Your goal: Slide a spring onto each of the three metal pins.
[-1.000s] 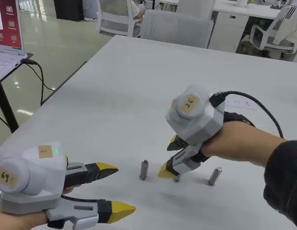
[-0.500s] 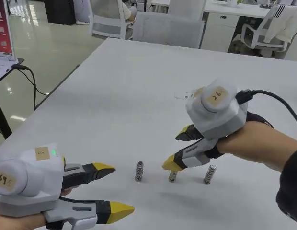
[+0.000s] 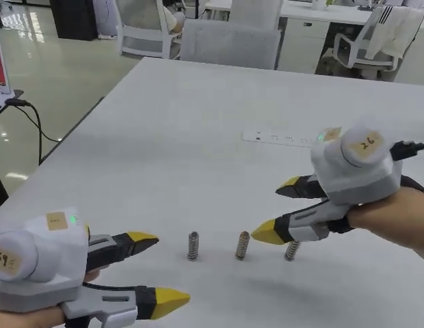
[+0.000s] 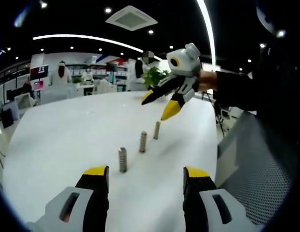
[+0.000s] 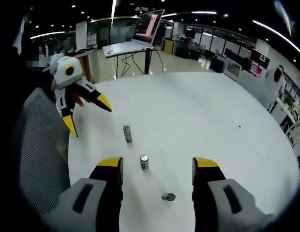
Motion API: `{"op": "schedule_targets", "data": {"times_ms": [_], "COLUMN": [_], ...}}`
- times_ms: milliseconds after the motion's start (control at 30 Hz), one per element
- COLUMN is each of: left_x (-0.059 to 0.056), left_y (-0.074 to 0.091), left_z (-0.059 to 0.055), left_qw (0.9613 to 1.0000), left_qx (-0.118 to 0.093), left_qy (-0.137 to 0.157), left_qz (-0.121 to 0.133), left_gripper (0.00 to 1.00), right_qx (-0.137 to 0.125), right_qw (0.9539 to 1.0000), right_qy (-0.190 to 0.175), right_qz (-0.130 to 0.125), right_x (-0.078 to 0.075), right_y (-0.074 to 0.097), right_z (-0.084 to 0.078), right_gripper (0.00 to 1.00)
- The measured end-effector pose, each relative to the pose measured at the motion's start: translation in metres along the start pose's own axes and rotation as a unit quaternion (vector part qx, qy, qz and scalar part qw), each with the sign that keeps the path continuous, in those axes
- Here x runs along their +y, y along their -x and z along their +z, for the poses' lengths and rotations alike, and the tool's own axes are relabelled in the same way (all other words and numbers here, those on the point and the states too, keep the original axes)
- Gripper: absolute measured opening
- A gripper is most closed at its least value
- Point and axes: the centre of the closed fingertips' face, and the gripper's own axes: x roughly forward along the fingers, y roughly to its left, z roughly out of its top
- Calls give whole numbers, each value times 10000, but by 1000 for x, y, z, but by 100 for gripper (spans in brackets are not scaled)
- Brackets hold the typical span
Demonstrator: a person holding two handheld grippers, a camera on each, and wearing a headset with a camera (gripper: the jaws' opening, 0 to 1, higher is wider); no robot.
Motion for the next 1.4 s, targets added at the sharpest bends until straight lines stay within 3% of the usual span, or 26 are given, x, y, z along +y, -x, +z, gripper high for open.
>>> {"op": "schedule_targets", "data": {"times_ms": [433, 1100, 1400], "left_x": [-3, 2, 5], "left_y": [-3, 2, 4], "left_z": [1, 0, 1], "left_qw": [10000, 9995, 9989], "left_qx": [53, 28, -34], "left_qy": [20, 139, 219], "left_qz": [13, 286, 417], "left_gripper": [59, 65, 68], "right_qx": [-115, -314, -477], "right_qw": [9987, 9963, 9949], "right_qy": [-462, -782, -864], "right_qz": [-166, -151, -227], "right_x": [-5, 18, 21], "right_y": [22, 18, 17], "right_z": [-43, -73, -72], "right_gripper": [63, 70, 72]}}
